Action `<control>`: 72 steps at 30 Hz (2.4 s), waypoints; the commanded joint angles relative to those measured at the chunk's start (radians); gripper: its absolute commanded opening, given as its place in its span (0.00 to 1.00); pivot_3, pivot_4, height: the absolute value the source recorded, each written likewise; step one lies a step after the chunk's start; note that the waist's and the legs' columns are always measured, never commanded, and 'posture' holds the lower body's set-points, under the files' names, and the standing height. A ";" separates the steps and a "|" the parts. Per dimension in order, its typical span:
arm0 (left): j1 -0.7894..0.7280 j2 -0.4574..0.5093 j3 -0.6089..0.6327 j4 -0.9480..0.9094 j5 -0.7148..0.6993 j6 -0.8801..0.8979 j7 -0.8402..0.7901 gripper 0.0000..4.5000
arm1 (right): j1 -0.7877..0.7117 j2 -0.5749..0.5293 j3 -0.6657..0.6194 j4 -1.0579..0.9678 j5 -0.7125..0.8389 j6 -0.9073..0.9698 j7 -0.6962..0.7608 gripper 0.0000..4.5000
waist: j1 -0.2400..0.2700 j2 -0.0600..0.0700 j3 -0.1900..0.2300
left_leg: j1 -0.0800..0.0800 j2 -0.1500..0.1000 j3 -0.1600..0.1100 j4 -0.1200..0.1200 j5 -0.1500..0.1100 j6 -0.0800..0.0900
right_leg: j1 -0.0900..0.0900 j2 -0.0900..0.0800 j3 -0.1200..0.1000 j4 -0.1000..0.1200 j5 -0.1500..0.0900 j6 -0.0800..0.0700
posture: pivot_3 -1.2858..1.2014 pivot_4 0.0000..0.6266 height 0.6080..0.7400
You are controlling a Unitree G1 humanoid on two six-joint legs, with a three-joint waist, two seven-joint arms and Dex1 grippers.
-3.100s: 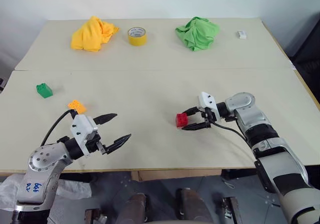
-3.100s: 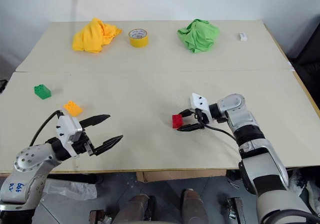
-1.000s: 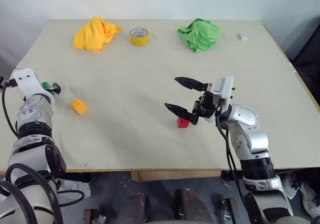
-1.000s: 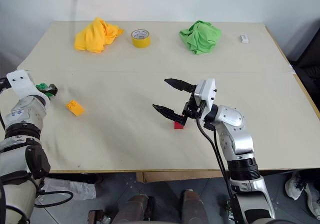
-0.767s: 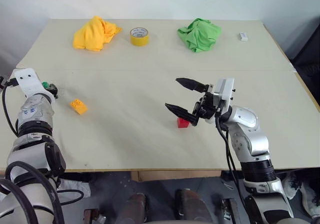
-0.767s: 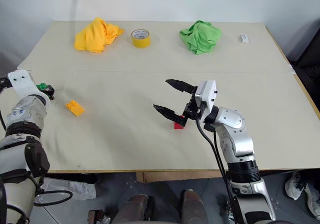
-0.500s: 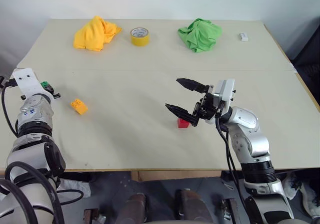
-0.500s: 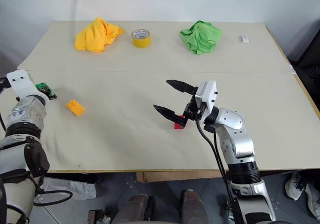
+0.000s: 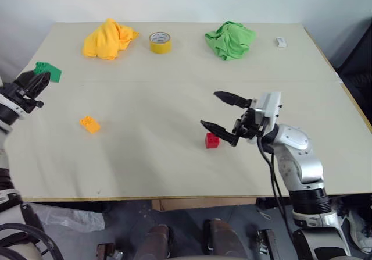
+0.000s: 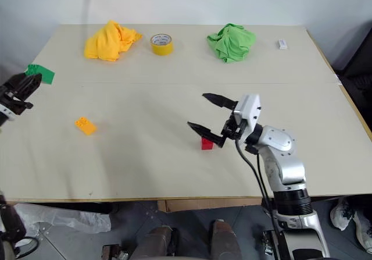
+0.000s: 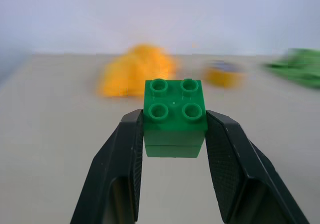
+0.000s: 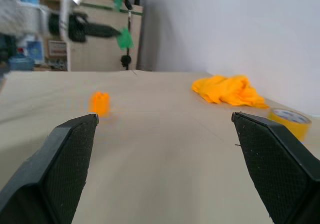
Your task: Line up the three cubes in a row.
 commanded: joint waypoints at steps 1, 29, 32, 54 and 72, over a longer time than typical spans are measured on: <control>0.066 0.051 -0.110 -0.133 0.017 -0.063 -0.268 0.32 | 0.027 -0.058 -0.046 -0.018 0.021 -0.013 0.040 1.00 | 0.005 0.001 0.001 | 0.000 0.000 0.000 0.000 0.000 0.000 | 0.000 0.000 0.000 -0.001 0.000 0.000 | 0.52 0.24 1.00; -0.271 -0.441 -0.722 0.103 0.473 -0.328 -0.396 0.32 | 0.283 -0.202 -0.084 -0.109 -0.004 -0.060 0.070 1.00 | 0.027 0.001 0.001 | 0.000 0.001 0.005 0.004 0.000 0.002 | 0.001 0.004 -0.003 -0.002 0.000 0.000 | 0.52 0.24 1.00; -0.263 -0.440 -0.732 0.099 0.495 -0.340 -0.391 0.32 | 0.290 -0.210 -0.089 -0.098 -0.004 -0.063 0.079 1.00 | 0.028 0.001 0.001 | 0.000 0.001 0.005 0.004 0.000 0.002 | 0.001 0.004 -0.003 -0.002 0.000 0.000 | 0.52 0.24 1.00; -0.252 -0.416 -0.624 -0.053 0.393 -0.275 -0.415 0.72 | 0.269 -0.280 -0.094 0.053 -0.019 -0.116 0.206 1.00 | 0.028 0.001 0.001 | 0.000 0.001 0.005 0.005 0.000 0.002 | 0.002 0.004 -0.002 -0.002 0.000 0.000 | 0.52 0.24 1.00; 0.498 -0.345 0.317 -0.420 0.082 -0.122 0.146 1.00 | 0.112 -0.106 0.017 0.002 0.004 -0.104 0.212 1.00 | 0.004 0.001 0.002 | 0.001 0.005 0.003 0.001 -0.001 0.000 | 0.001 0.005 0.002 -0.005 0.000 0.000 | 0.52 0.24 1.00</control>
